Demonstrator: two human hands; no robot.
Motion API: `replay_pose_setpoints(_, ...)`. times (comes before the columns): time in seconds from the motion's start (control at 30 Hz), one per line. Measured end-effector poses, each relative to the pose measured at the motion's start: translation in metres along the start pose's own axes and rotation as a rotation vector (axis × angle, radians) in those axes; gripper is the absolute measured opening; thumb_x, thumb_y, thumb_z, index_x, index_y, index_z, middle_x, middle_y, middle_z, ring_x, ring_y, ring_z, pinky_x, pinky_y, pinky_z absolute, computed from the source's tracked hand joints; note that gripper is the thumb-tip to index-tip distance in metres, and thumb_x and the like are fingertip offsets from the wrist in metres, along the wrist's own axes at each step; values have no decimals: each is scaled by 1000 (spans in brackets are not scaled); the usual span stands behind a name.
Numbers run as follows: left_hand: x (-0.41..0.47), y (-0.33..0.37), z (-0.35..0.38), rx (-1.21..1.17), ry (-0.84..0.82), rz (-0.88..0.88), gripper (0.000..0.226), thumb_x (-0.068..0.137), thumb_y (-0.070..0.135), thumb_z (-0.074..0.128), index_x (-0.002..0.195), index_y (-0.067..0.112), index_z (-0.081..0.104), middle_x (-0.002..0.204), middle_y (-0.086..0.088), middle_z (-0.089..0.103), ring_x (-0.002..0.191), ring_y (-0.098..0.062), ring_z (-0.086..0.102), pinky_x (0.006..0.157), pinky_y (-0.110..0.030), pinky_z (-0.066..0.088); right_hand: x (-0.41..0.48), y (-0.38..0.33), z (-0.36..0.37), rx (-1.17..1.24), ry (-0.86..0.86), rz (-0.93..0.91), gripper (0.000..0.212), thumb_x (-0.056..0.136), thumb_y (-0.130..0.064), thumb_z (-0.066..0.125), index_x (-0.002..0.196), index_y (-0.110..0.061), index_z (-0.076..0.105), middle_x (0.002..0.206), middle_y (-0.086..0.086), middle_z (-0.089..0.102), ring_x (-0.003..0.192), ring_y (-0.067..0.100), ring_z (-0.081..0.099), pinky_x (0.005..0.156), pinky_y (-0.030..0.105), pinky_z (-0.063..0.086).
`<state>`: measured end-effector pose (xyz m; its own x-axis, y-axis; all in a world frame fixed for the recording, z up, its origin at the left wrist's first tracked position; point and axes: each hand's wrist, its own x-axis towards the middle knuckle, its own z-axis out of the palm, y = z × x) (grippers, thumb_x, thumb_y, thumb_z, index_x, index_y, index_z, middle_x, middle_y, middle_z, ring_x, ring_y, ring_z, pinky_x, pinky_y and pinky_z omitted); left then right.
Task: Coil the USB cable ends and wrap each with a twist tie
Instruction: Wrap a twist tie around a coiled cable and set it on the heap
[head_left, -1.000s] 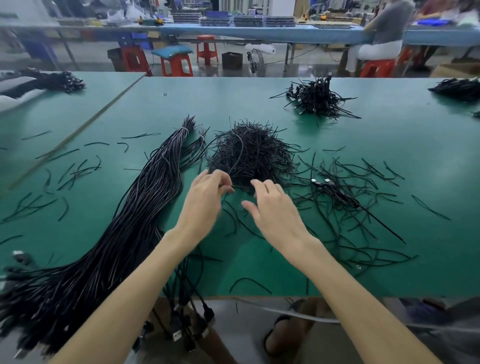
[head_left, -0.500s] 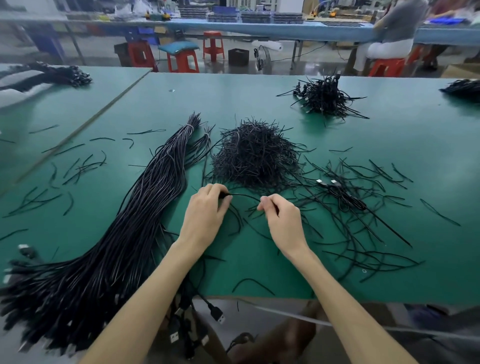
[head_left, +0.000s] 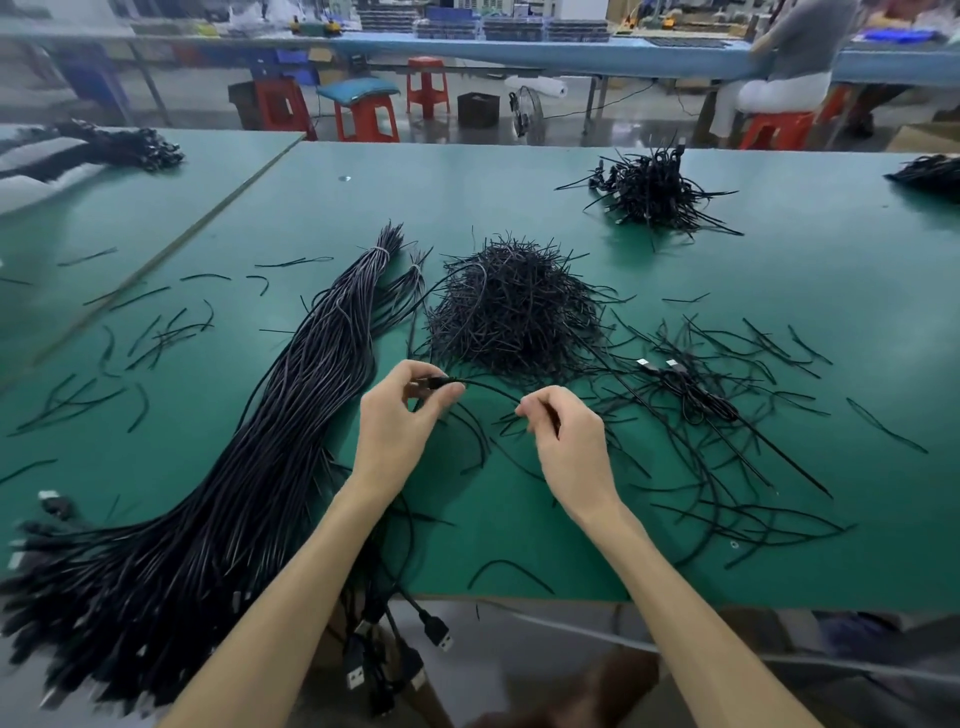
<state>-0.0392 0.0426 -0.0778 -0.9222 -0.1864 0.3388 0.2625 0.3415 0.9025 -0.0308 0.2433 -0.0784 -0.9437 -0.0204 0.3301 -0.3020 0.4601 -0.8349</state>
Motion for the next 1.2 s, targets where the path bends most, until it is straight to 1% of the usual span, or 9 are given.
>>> replay_pose_setpoints(0.1,3,5,-10,-460,-96,-106,19,86,26,82,99,12,78,104,-13,77,96,-31,76,92,-39,60,-3,-3,3,-68,-81,-67,19,105,-21,53,91,-15,64,89,-11,59,83,7,56,76,26,47)
replay_pose_setpoints(0.2,5,9,-16,-774,-244,-208,17,95,21,71,106,9,76,128,-21,68,116,-39,67,96,-42,57,-5,-5,4,-111,-144,-130,20,106,-22,51,94,-12,63,93,-8,59,84,12,57,78,38,50)
replay_pose_setpoints(0.4,-1,9,-11,-758,-469,-212,38,112,27,36,115,8,69,131,-21,66,128,-39,60,103,-35,51,-10,-9,4,-184,-198,-235,16,104,-21,56,94,-10,62,90,-4,57,77,15,53,72,40,48)
replay_pose_setpoints(0.53,2,13,-15,-881,-485,-314,38,108,37,40,95,11,67,96,-8,69,104,-29,69,104,-39,50,-9,-10,3,-186,-263,-190,27,105,-31,53,88,-12,63,86,-5,60,77,15,56,74,40,48)
replay_pose_setpoints(0.63,4,23,-14,-959,-537,-350,39,107,41,39,81,16,54,71,3,47,66,-15,49,87,-34,52,-11,-11,2,-225,-259,-203,38,104,-37,52,79,-9,60,77,-1,58,70,18,54,70,41,47)
replay_pose_setpoints(0.8,0,53,-19,-639,-662,-220,41,106,43,42,76,17,53,63,5,32,58,-15,24,59,-27,23,-12,-21,-1,-270,-329,-217,45,101,-45,53,70,-14,47,64,-1,52,61,21,46,65,41,43)
replay_pose_setpoints(1.03,-19,62,-16,575,-737,193,30,107,37,47,80,31,58,68,26,64,61,-1,59,64,-27,47,21,-37,-39,-138,-302,104,66,101,-52,50,46,-17,42,41,-9,47,40,7,41,54,28,37)
replay_pose_setpoints(1.1,-21,55,-12,613,-719,179,23,108,36,45,99,31,65,78,26,67,72,2,61,71,-29,49,22,-43,-42,92,-221,129,67,102,-50,50,44,-19,35,41,-9,38,39,9,33,52,28,31)
replay_pose_setpoints(1.2,-25,52,-1,262,-598,61,28,108,36,43,119,36,68,79,23,65,63,-1,52,65,-20,44,7,-54,-32,257,-221,75,65,104,-47,50,45,-20,38,43,-9,36,41,11,32,51,26,28)
